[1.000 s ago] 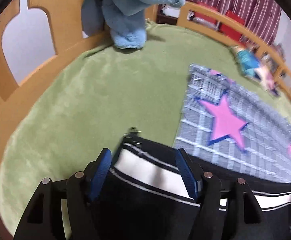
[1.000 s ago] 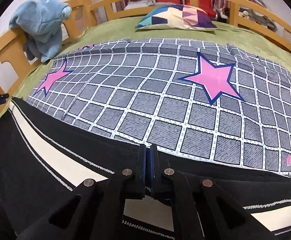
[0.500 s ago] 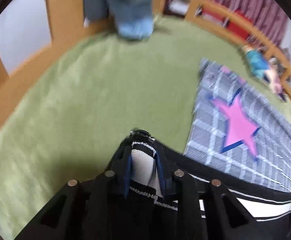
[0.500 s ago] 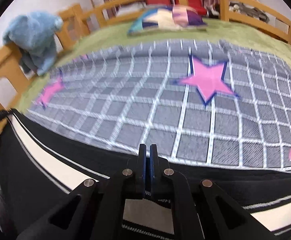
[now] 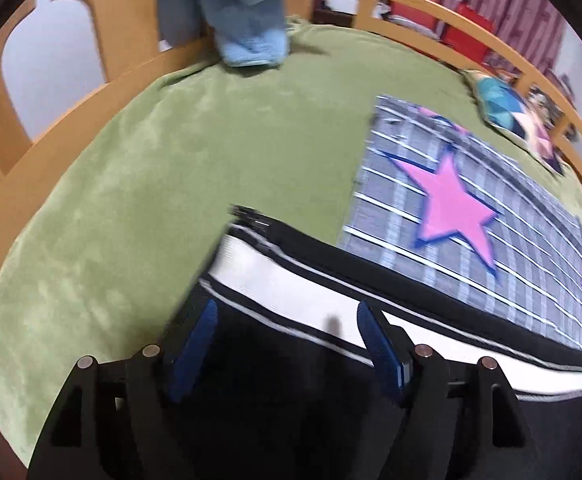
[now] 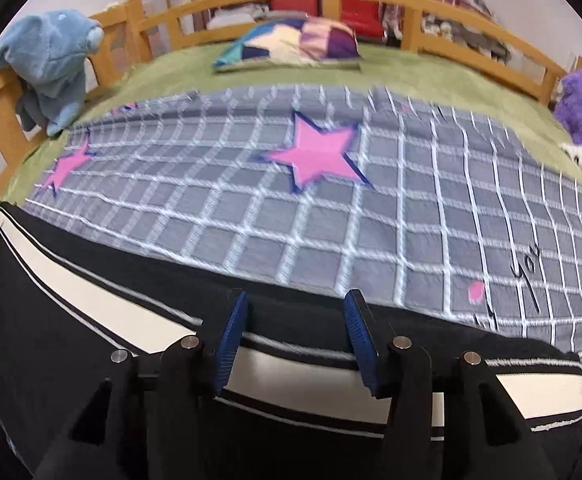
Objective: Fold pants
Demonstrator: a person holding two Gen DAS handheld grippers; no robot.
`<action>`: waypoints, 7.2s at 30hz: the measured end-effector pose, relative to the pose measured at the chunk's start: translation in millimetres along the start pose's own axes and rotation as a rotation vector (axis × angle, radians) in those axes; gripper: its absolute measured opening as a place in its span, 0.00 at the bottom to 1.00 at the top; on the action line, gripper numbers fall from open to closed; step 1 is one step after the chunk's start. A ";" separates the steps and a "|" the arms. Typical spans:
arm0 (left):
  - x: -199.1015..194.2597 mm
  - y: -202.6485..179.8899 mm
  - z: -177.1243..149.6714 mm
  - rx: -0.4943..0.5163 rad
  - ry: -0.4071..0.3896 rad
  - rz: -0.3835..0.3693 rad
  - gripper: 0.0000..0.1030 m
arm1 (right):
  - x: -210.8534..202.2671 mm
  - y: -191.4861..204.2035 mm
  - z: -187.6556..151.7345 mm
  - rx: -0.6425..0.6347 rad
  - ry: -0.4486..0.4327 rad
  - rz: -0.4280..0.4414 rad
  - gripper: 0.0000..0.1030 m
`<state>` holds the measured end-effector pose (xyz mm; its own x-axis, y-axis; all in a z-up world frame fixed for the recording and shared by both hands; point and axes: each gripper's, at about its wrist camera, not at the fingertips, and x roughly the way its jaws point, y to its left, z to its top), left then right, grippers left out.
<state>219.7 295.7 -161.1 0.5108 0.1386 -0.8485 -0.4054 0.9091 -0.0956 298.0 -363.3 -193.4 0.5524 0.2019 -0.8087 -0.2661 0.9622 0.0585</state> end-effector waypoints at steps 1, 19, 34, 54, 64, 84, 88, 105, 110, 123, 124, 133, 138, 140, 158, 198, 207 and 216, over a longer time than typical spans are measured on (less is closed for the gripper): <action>-3.1 -6.0 -2.4 0.004 0.002 -0.003 0.69 | 4.8 -4.0 -1.9 -0.004 0.018 0.028 0.54; -81.1 2.0 -55.4 0.052 -0.016 0.041 0.69 | 8.4 -10.8 23.5 0.036 -0.099 -0.034 0.00; -61.3 10.3 -90.1 0.012 0.070 -0.035 0.69 | 27.6 17.9 1.2 -0.268 0.092 0.036 0.02; -87.6 86.6 -106.3 -0.131 0.002 -0.006 0.69 | -5.3 20.8 -2.3 -0.055 -0.006 -0.059 0.37; -19.2 122.5 -107.5 -0.358 0.039 -0.295 0.66 | -84.6 58.4 -75.4 0.180 -0.056 -0.140 0.50; -116.6 30.0 -65.3 -0.104 -0.231 -0.102 0.16 | -139.1 71.8 -137.6 0.431 -0.105 -0.062 0.45; -164.3 -64.8 -72.6 0.109 -0.284 -0.186 0.14 | -144.8 70.4 -137.4 0.416 -0.112 -0.025 0.45; -110.5 -269.3 -243.9 0.545 0.071 -0.433 0.33 | -133.4 85.8 -199.3 0.358 -0.060 0.123 0.45; -135.4 -222.3 -230.1 0.439 0.044 -0.508 0.70 | -127.3 109.8 -180.0 0.312 -0.079 0.131 0.53; -113.5 -98.3 -179.5 0.146 -0.075 -0.469 0.75 | -90.3 217.4 -114.7 0.131 -0.088 0.253 0.52; -110.8 -94.2 -177.2 0.134 -0.079 -0.464 0.75 | -82.9 226.8 -113.2 0.102 -0.074 0.241 0.45; -93.7 -65.7 -181.6 0.033 -0.013 -0.563 0.75 | -112.5 237.6 -110.5 0.098 -0.174 0.196 0.13; -81.1 -58.4 -181.3 -0.045 0.071 -0.666 0.75 | -140.4 225.3 -136.9 0.174 -0.199 0.285 0.12; -76.3 -55.7 -181.1 -0.087 0.111 -0.714 0.75 | -116.8 233.0 -148.4 0.128 -0.112 0.201 0.13; -65.5 -51.8 -180.5 -0.135 0.142 -0.736 0.76 | -23.6 214.6 -91.3 0.171 0.028 0.116 0.60; -103.8 -153.1 -215.5 0.428 0.013 -0.399 0.78 | -118.0 195.8 -154.5 -0.030 -0.219 0.109 0.32; -88.9 -157.2 -166.1 0.280 0.008 -0.411 0.78 | -75.0 202.1 -69.7 -0.202 -0.224 0.100 0.46; -45.4 -148.7 -180.5 0.240 0.094 -0.404 0.74 | -20.4 156.4 -61.2 -0.054 -0.040 0.060 0.01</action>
<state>119.9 83.3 -202.3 0.5158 -0.2709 -0.8128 0.0038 0.9494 -0.3140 196.8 -228.2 -203.6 0.5655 0.2669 -0.7804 -0.3408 0.9373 0.0737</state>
